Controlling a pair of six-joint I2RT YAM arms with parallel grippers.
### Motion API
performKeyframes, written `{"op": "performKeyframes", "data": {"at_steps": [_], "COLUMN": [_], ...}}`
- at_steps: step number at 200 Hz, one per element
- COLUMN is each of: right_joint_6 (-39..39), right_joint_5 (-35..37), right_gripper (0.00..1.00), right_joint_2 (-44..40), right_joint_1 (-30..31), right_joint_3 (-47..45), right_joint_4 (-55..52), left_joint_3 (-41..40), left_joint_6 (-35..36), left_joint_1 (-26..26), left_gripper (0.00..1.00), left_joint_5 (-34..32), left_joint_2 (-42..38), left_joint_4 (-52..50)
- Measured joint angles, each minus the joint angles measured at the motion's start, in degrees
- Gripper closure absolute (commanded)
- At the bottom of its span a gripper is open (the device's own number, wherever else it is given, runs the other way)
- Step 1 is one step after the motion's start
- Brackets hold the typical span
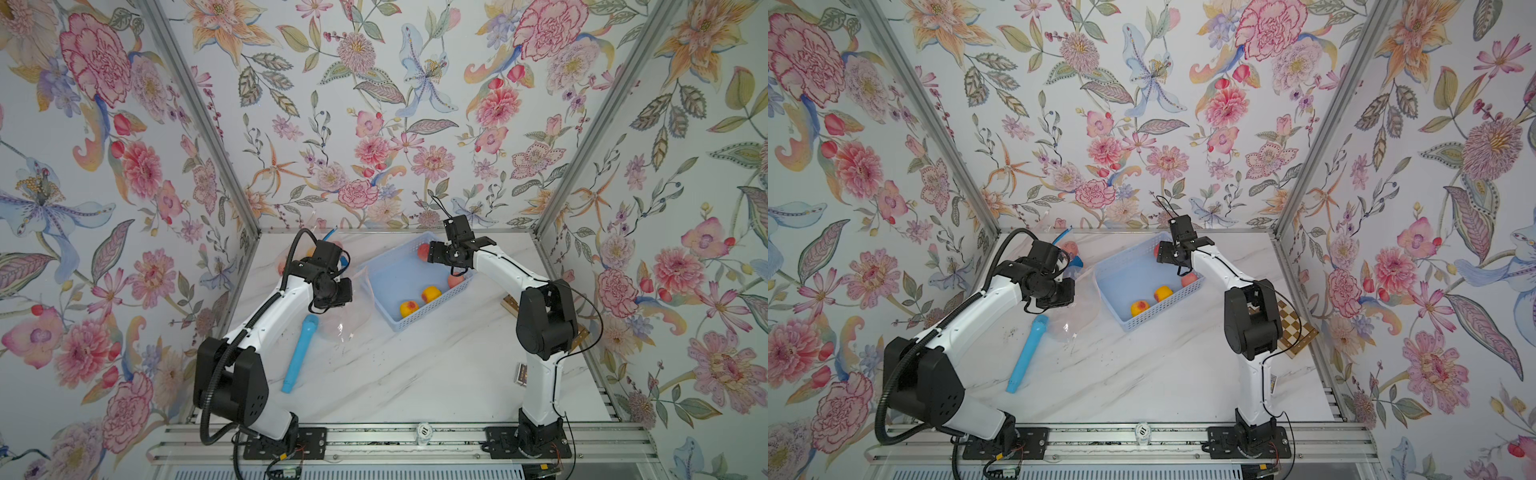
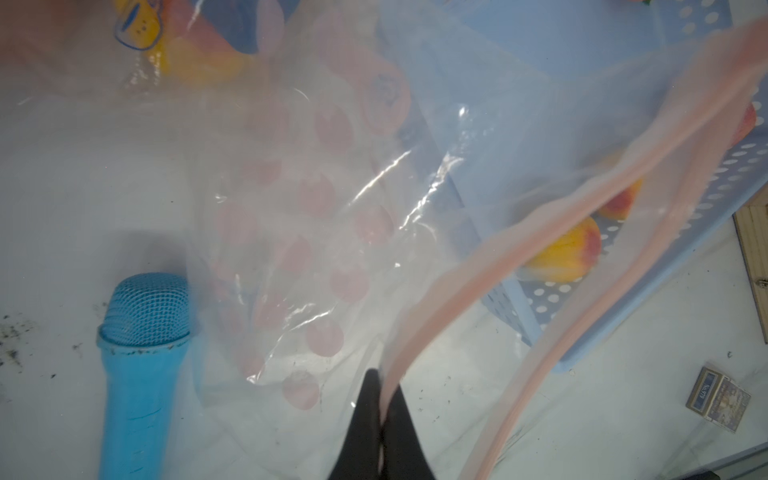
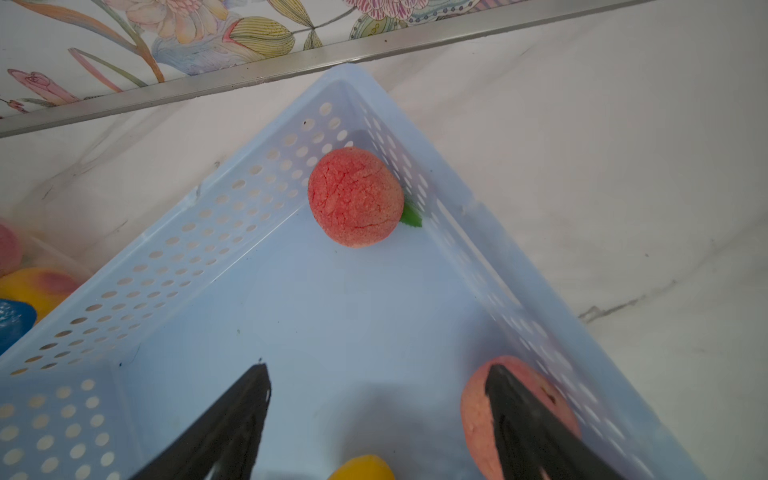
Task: Place the peach in a zip-top bag and seal the zipper
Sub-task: Pick up the peach from the basket.
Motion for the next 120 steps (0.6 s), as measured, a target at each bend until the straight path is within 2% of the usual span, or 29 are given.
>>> {"op": "performKeyframes", "data": {"at_steps": [61, 120], "right_joint_6": [0.13, 0.11], "right_joint_5": [2.34, 4.44], "right_gripper": [0.17, 0.15], "right_joint_2": [9.77, 16.87], "right_joint_1": [-0.09, 0.2], "right_joint_3": [9.14, 17.49], "right_joint_4": [-0.26, -0.28], "left_joint_3": [0.74, -0.83], "left_joint_6": [-1.51, -3.45], "left_joint_1": [-0.02, -0.02], "left_gripper": [1.0, 1.0], "left_joint_5": [6.64, 9.79], "left_joint_2": [0.83, 1.27], "left_joint_4": [6.88, 11.67]}}
